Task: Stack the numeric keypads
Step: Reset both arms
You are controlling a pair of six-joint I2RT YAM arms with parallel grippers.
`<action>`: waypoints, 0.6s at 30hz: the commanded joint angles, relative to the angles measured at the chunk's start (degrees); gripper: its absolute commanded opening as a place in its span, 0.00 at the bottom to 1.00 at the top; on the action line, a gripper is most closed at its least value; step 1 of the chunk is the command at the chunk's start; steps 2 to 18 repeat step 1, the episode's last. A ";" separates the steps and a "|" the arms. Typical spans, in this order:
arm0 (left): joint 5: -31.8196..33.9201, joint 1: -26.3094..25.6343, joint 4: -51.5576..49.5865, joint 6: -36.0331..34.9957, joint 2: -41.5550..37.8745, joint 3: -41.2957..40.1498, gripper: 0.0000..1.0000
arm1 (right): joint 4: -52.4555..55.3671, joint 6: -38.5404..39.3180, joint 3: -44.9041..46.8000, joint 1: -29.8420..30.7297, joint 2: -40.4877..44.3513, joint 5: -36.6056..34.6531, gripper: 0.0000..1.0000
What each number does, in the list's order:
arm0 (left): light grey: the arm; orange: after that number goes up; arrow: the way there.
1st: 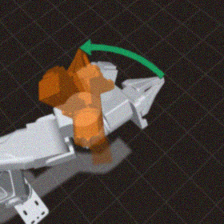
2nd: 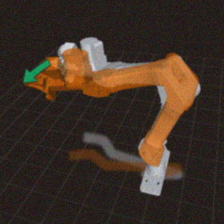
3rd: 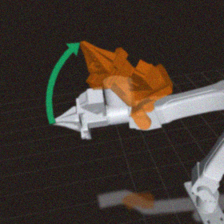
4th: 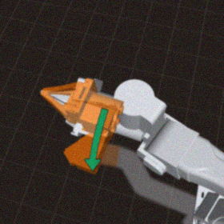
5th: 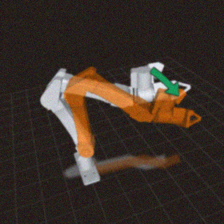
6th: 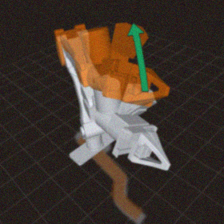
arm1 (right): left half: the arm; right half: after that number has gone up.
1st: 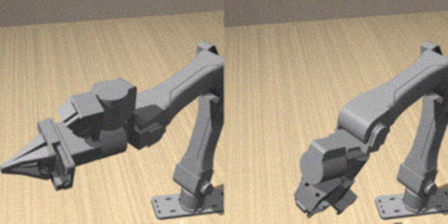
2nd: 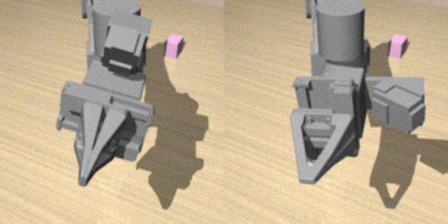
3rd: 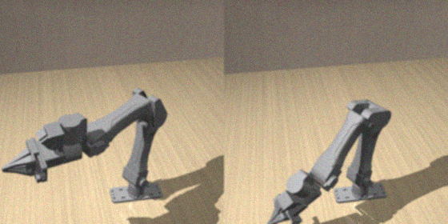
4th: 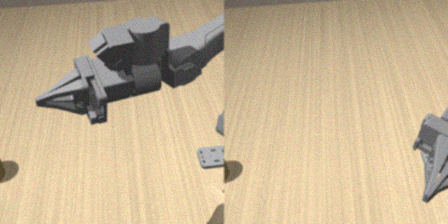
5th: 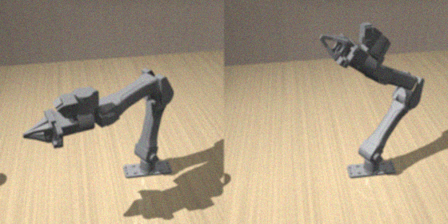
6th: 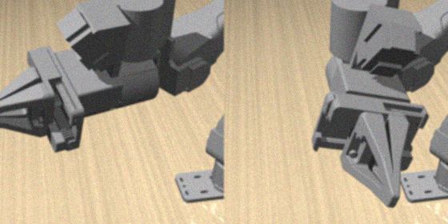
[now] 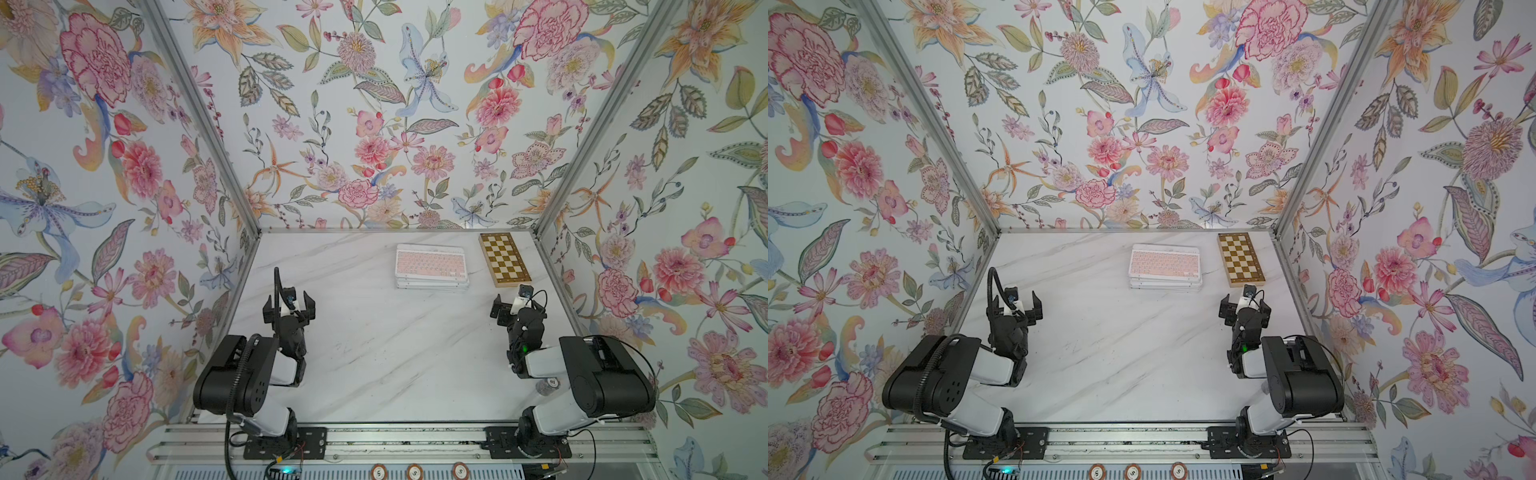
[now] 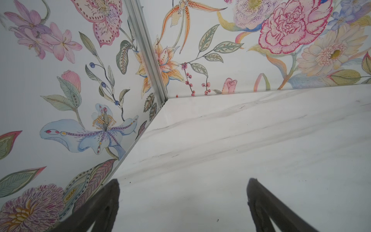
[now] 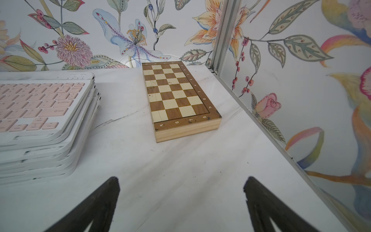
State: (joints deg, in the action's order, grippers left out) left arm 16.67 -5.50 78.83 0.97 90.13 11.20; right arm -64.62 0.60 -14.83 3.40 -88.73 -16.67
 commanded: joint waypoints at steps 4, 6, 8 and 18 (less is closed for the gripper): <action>-0.67 -0.30 2.91 -0.97 0.44 0.46 0.99 | -1.40 -0.59 -0.73 0.29 -0.05 0.49 0.99; -0.67 -0.30 2.91 -0.97 0.44 0.46 0.99 | -1.40 -0.59 -0.73 0.29 -0.05 0.49 0.99; -0.67 -0.30 2.91 -0.97 0.44 0.46 0.99 | -1.40 -0.59 -0.73 0.29 -0.05 0.49 0.99; -0.67 -0.30 2.91 -0.97 0.44 0.46 0.99 | -1.40 -0.59 -0.73 0.29 -0.05 0.49 0.99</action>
